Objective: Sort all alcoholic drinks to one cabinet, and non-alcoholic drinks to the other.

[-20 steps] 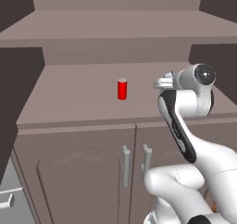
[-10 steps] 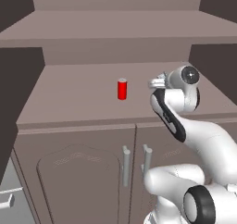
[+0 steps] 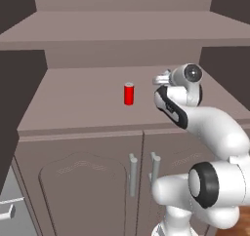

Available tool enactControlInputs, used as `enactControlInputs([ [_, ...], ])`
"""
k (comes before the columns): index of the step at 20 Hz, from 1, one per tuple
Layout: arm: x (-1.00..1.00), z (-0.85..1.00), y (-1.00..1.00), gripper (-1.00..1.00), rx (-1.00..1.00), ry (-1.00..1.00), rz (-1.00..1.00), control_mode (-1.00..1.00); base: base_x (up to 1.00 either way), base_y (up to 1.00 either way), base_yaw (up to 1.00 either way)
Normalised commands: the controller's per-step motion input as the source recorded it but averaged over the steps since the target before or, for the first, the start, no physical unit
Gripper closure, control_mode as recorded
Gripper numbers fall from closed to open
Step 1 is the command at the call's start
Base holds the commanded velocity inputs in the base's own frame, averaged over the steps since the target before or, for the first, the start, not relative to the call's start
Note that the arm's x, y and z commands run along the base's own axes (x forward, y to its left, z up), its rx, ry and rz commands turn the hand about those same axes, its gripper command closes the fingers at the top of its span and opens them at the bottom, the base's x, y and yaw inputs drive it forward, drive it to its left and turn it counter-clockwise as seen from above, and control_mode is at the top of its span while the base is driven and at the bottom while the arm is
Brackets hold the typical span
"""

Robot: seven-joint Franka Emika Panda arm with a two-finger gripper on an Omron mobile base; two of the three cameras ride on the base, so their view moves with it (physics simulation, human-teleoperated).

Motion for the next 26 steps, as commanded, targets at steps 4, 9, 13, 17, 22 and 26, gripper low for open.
enactControlInputs([
  [4, 0.08, -0.16, -0.01, 1.00, -0.01, -0.15, 0.00, -1.00, 0.00, 0.00, 0.00],
  [9, -0.20, -0.23, 0.00, -1.00, 0.00, -0.14, 0.00, -1.00, 0.00, 0.00, 0.00],
  [13, -0.20, -0.14, 0.00, -1.00, 0.00, -0.04, 0.00, -1.00, 0.00, 0.00, 0.00],
  [17, 0.01, 0.00, 0.00, -1.00, 0.00, 0.00, 0.00, -1.00, 0.00, 0.00, 0.00],
  [22, 0.00, 0.11, 0.00, -1.00, 0.01, 0.02, 0.00, -1.00, 0.00, 0.00, 0.00],
  [26, -0.03, 0.12, 0.00, -1.00, 0.02, 0.03, 0.00, -1.00, 0.00, 0.00, 0.00],
])
